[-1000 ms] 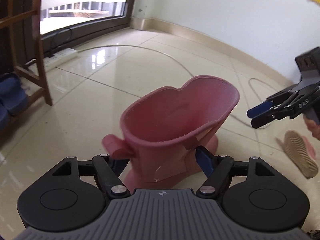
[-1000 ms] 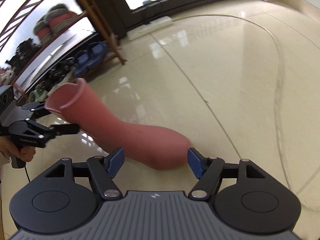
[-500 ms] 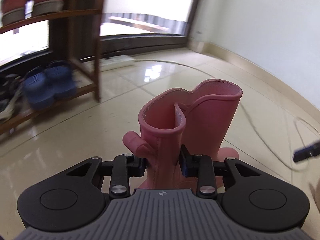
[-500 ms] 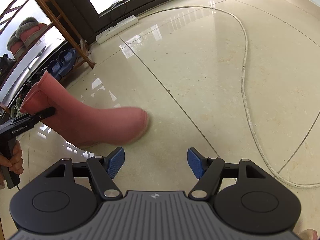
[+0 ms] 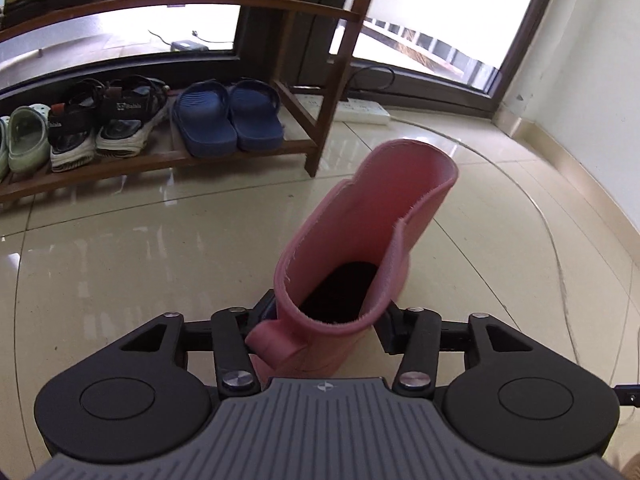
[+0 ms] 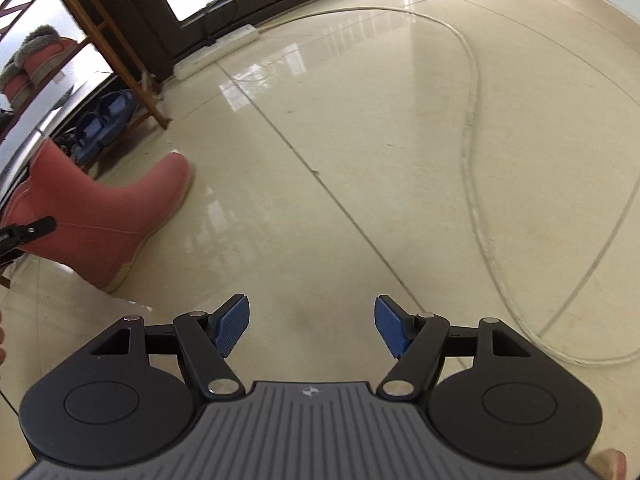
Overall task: Organize scattered shoes
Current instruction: 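Move the right tool down to the fallen pink rain boot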
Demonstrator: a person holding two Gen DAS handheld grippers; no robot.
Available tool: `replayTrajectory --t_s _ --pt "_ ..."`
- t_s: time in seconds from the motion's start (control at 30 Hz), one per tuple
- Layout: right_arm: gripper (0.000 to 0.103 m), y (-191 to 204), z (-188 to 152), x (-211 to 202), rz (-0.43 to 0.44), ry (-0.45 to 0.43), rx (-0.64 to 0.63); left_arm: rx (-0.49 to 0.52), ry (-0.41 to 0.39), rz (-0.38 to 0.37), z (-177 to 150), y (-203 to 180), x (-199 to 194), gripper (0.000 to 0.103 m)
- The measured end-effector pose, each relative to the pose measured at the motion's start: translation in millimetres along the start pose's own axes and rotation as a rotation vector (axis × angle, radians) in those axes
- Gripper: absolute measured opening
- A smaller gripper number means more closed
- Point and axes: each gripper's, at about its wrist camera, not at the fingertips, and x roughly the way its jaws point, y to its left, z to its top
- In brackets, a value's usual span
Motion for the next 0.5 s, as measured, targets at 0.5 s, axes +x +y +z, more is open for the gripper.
replayTrajectory --t_s 0.5 --pt "0.075 -174.1 -60.9 -88.0 -0.309 0.128 0.251 0.075 -0.04 -0.028 -7.7 -14.6 -40.1 0.073"
